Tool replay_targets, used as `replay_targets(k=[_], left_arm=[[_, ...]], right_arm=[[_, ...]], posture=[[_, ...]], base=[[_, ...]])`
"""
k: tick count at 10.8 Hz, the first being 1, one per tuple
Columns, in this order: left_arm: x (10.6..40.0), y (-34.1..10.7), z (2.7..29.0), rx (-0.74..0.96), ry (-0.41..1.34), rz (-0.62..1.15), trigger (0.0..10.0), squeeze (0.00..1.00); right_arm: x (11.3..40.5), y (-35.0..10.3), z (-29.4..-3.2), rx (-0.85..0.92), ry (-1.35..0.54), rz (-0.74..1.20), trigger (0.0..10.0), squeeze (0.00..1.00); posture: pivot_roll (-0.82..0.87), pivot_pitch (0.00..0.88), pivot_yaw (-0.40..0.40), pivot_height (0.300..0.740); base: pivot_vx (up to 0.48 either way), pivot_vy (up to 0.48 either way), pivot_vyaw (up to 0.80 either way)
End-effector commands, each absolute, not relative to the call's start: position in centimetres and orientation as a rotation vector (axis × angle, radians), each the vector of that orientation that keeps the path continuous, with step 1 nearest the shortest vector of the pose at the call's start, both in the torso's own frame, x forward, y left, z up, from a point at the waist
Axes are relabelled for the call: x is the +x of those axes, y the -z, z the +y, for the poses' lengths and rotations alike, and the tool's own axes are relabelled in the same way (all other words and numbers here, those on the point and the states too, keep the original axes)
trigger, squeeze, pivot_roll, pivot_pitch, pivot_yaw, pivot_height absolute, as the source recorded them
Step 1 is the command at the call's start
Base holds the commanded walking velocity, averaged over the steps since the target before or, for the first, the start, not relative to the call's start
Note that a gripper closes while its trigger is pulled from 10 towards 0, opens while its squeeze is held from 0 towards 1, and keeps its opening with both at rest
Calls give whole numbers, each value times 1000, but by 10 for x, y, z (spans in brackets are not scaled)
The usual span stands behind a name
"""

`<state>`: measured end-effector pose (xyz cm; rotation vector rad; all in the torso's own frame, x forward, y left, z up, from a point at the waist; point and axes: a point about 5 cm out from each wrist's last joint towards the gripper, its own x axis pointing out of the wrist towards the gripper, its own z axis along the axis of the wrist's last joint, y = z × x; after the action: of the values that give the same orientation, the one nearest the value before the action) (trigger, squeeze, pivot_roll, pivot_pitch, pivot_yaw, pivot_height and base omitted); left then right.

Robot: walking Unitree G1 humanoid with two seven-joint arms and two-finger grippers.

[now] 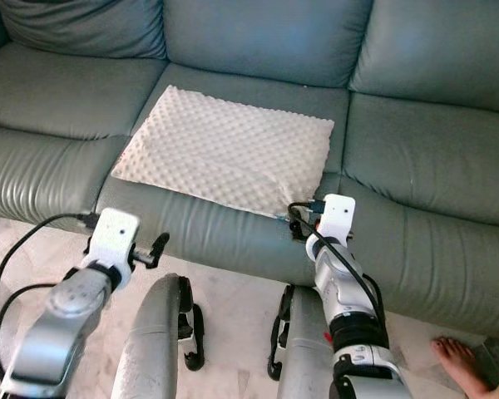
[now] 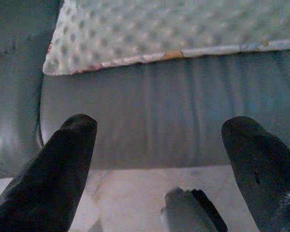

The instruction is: Move the pillow to the sofa

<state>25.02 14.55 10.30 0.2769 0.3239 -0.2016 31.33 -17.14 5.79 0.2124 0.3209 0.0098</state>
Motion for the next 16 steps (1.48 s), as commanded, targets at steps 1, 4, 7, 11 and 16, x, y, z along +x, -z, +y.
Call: replay_targets(k=[1, 4, 7, 11, 16], left_arm=[[251, -97, 147, 278, 188, 337, 10000, 0], [273, -106, 147, 262, 128, 209, 10000, 0], [267, -114, 164, 168, 72, 79, 10000, 0], [262, -86, 148, 205, 249, 76, 10000, 0], [261, -76, 140, 140, 175, 56, 10000, 0]], right_arm=[[309, -59, -160, 231, -85, 294, 10000, 1000], [286, -63, -146, 88, -199, 269, 10000, 1000], [258, -76, -158, -86, -171, 166, 10000, 0], [242, -99, -168, -182, -215, 20, 10000, 0], [250, -92, -149, -34, -107, -15, 10000, 0]], posture=[[64, 198, 66, 632], [8, 60, 47, 632], [-16, 0, 33, 632], [-53, 0, 73, 641], [-44, 0, 56, 705]], base=[[0, 0, 0], [0, 0, 0], [0, 0, 0], [0, 0, 0], [0, 0, 0]])
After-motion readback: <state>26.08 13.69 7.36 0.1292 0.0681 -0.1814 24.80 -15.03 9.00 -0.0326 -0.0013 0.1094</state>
